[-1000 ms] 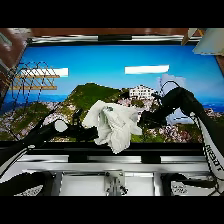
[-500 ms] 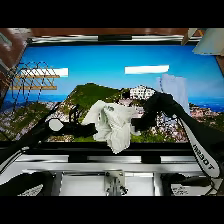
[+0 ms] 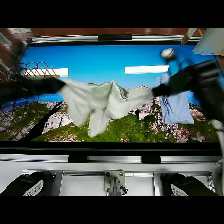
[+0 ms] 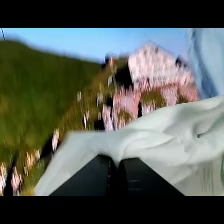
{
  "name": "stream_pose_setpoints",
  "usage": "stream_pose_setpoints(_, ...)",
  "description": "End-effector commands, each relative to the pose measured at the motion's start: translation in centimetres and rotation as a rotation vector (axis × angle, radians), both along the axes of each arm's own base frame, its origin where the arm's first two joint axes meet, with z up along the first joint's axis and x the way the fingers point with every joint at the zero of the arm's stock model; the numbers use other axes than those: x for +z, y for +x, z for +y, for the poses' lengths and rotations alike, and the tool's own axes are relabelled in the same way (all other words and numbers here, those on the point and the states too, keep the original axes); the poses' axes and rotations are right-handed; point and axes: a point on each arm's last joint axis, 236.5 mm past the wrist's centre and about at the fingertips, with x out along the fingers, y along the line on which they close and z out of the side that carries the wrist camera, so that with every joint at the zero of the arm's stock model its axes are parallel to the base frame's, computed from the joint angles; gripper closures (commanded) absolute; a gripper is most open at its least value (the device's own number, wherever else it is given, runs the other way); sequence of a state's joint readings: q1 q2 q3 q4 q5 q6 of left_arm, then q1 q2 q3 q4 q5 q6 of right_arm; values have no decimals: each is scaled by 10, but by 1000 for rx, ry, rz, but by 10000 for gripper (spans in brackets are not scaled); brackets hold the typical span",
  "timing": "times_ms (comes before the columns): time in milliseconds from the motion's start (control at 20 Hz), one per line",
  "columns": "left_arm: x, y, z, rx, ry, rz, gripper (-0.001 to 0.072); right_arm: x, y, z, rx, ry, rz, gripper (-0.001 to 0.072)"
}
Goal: Fold the shirts.
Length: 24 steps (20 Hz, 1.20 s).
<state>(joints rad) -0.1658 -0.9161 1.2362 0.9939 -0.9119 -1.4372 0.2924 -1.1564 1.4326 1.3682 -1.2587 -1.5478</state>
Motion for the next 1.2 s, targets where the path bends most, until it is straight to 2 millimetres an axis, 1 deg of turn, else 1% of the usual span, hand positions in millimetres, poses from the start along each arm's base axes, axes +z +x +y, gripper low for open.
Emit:
stream_pose_setpoints(0, 225, -63, 29, 76, -119, -541, 672, 233, -28, -7, 33, 162, -656, 629)
stream_pose_setpoints(50, 270, -89, 32, 79, -165, -658, 672, 285, -53, 1, 73, 262, -798, 629)
stream_pose_setpoints(100, 301, -115, 36, 80, -188, -746, 672, 323, -78, 9, 113, 356, -902, 629)
stream_pose_setpoints(150, 319, -133, 39, 81, -194, -797, 672, 353, -101, 15, 150, 440, -982, 629)
stream_pose_setpoints(200, 330, -146, 42, 82, -197, -831, 672, 367, -119, 18, 173, 491, -1020, 629)
stream_pose_setpoints(250, 333, -154, 43, 81, -200, -846, 672, 371, -132, 18, 184, 514, -1026, 629)
stream_pose_setpoints(300, 335, -159, 43, 80, -198, -852, 672, 368, -138, 16, 182, 506, -1009, 629)
stream_pose_setpoints(350, 334, -161, 44, 83, -190, -854, 672, 360, -140, 13, 173, 486, -982, 629)
stream_pose_setpoints(400, 333, -159, 46, 90, -178, -853, 672, 350, -138, 10, 160, 458, -943, 629)
stream_pose_setpoints(450, 330, -155, 48, 102, -158, -850, 672, 332, -133, 10, 151, 437, -874, 629)
stream_pose_setpoints(500, 326, -146, 51, 120, -130, -843, 672, 308, -128, 13, 144, 417, -775, 629)
stream_pose_setpoints(550, 317, -133, 54, 140, -94, -824, 672, 278, -122, 17, 140, 397, -654, 629)
stream_pose_setpoints(600, 304, -117, 57, 159, -47, -793, 672, 240, -117, 21, 131, 364, -499, 629)
stream_pose_setpoints(650, 284, -98, 60, 172, 14, -738, 672, 203, -112, 22, 116, 323, -353, 629)
stream_pose_setpoints(700, 253, -75, 61, 175, 80, -653, 672, 166, -106, 20, 94, 277, -222, 629)
stream_pose_setpoints(750, 215, -50, 60, 164, 138, -544, 672, 126, -98, 22, 79, 244, -94, 629)
stream_pose_setpoints(800, 173, -29, 56, 143, 180, -428, 672, 85, -93, 28, 71, 233, 22, 629)
stream_pose_setpoints(850, 121, -9, 51, 111, 217, -288, 672, 40, -91, 38, 63, 242, 144, 629)
stream_pose_setpoints(900, 69, 5, 48, 82, 248, -154, 671, -7, -88, 47, 42, 259, 246, 629)
stream_pose_setpoints(950, 14, 16, 45, 59, 274, -20, 672, -49, -83, 54, 8, 279, 308, 629)
stream_pose_setpoints(1000, -35, 24, 44, 43, 290, 91, 671, -91, -76, 58, -39, 298, 345, 629)
stream_pose_setpoints(1050, -81, 29, 43, 42, 295, 196, 671, -124, -68, 61, -77, 313, 363, 629)
stream_pose_setpoints(1100, -124, 32, 41, 58, 269, 313, 671, -153, -62, 63, -117, 327, 388, 629)
stream_pose_setpoints(1150, -156, 34, 37, 83, 230, 415, 670, -172, -56, 64, -138, 320, 412, 628)
